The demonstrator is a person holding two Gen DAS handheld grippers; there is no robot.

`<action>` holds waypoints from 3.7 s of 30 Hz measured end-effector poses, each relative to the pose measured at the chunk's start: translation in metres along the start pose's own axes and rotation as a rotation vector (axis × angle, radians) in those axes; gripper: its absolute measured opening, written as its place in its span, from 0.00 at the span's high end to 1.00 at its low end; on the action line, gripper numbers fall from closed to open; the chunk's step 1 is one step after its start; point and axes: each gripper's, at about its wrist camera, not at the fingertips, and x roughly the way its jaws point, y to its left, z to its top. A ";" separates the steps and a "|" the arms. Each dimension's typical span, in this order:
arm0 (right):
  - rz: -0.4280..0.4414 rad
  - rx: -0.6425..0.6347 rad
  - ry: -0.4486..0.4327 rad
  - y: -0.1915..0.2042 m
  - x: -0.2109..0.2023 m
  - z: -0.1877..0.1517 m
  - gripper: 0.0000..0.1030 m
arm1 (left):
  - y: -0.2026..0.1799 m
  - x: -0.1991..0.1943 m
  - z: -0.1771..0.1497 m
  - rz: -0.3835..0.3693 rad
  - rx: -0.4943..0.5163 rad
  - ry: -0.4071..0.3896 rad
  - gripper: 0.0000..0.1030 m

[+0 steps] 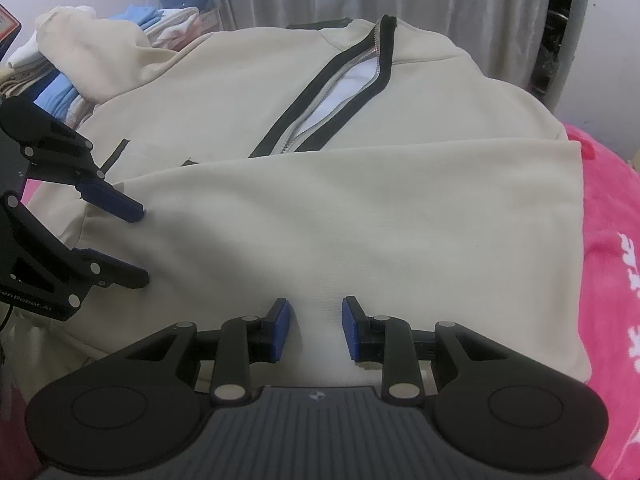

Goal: Fold clothes

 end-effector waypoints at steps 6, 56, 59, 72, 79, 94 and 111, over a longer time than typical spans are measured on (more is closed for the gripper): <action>-0.002 -0.003 -0.002 0.001 0.001 0.000 0.70 | -0.001 -0.001 0.001 0.001 0.002 0.000 0.52; 0.111 -0.203 0.011 0.086 0.026 0.026 0.61 | 0.169 -0.084 -0.109 -0.079 -0.523 -0.425 0.49; 0.115 -0.188 0.032 0.086 0.026 0.030 0.60 | 0.207 -0.105 -0.134 0.060 -0.685 -0.508 0.49; 0.074 -0.220 0.081 0.097 0.029 0.039 0.56 | 0.326 -0.127 -0.196 0.449 -1.242 -0.667 0.36; 0.066 -0.218 0.081 0.099 0.029 0.039 0.56 | 0.339 -0.119 -0.190 0.460 -1.325 -0.767 0.47; 0.074 -0.113 0.051 0.091 0.025 0.040 0.58 | 0.256 -0.159 -0.122 0.585 -0.882 -0.970 0.96; -0.095 0.758 -0.251 -0.097 -0.062 -0.025 0.56 | 0.019 -0.076 -0.107 -0.335 0.261 -0.412 0.75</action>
